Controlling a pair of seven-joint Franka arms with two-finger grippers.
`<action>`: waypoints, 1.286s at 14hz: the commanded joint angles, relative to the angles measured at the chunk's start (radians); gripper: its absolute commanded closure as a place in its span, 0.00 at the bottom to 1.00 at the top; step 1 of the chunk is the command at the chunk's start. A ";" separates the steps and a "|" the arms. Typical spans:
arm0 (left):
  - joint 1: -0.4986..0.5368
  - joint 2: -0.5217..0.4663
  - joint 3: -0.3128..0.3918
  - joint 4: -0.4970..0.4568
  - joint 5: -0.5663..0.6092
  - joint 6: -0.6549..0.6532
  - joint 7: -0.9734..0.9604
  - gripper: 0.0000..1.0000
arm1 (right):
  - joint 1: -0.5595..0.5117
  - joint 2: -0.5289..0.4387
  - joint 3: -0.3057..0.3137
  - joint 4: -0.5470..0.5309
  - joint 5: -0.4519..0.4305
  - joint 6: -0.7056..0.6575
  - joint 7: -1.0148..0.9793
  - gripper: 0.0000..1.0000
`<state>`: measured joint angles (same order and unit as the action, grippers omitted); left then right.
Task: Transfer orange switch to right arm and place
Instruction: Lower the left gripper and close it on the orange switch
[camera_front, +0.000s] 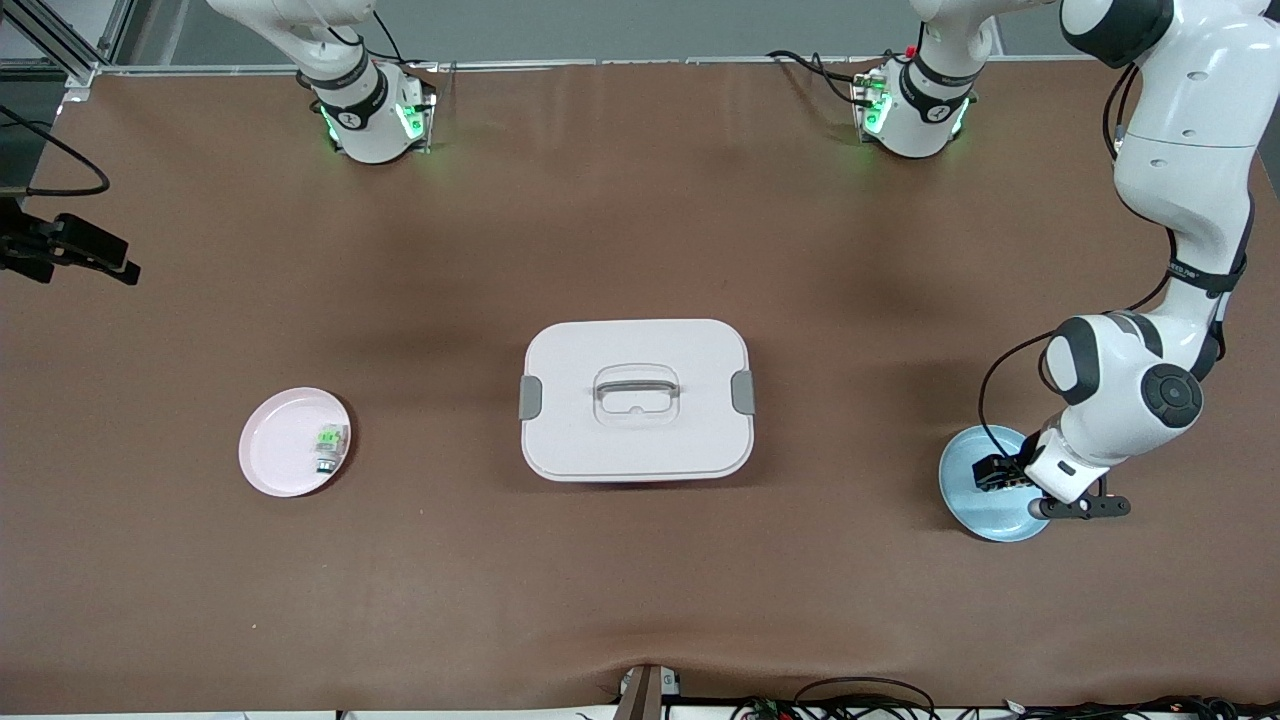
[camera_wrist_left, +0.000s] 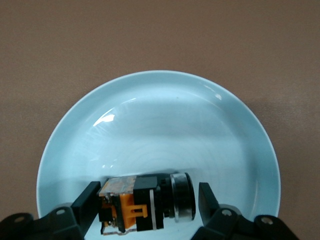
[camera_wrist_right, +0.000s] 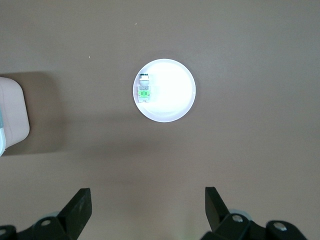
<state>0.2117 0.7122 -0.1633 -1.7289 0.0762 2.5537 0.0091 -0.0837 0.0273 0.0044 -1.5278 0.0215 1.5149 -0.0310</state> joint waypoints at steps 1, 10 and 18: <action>0.001 0.015 -0.004 0.015 -0.016 0.008 0.006 0.22 | 0.002 -0.018 0.000 -0.008 -0.012 0.001 0.010 0.00; 0.011 -0.042 -0.027 0.002 -0.015 -0.035 0.017 0.84 | 0.002 -0.018 0.000 -0.006 -0.012 0.005 0.010 0.00; 0.014 -0.172 -0.113 0.003 -0.019 -0.263 -0.067 0.85 | -0.001 -0.015 -0.001 0.023 -0.020 0.005 0.010 0.00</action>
<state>0.2151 0.5839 -0.2482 -1.7079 0.0741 2.3377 -0.0348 -0.0838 0.0267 0.0037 -1.5096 0.0161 1.5231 -0.0310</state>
